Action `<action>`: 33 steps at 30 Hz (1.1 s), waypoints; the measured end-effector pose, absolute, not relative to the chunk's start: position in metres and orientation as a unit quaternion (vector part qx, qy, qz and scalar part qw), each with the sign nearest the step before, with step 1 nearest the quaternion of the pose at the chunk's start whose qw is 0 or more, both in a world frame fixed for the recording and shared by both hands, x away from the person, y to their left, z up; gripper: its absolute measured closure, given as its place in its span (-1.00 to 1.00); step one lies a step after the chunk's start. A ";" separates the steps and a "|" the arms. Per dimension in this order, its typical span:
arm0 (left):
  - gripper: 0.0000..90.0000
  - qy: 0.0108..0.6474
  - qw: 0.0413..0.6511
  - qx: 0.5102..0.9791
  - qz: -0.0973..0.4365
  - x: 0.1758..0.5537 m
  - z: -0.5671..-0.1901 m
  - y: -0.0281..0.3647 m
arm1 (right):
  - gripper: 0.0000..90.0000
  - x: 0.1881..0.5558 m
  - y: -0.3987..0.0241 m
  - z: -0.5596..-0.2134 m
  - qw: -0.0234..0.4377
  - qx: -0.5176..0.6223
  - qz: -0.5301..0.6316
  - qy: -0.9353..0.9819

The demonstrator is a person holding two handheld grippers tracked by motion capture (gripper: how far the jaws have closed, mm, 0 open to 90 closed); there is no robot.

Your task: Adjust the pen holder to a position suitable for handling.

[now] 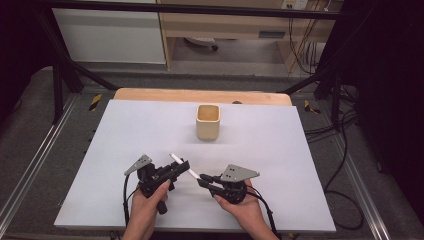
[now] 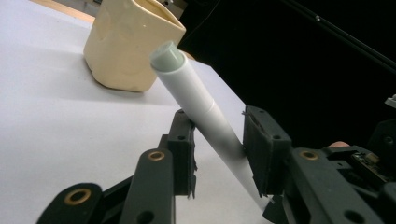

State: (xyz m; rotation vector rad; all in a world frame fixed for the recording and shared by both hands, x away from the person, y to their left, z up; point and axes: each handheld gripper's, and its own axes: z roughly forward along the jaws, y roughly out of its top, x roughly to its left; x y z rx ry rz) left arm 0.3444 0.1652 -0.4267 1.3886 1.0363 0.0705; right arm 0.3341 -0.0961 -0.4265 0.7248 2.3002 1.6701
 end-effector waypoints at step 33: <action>0.75 0.427 0.663 0.614 0.025 0.340 -0.422 0.163 | 0.57 0.337 -0.092 -0.434 0.094 0.247 0.552 0.791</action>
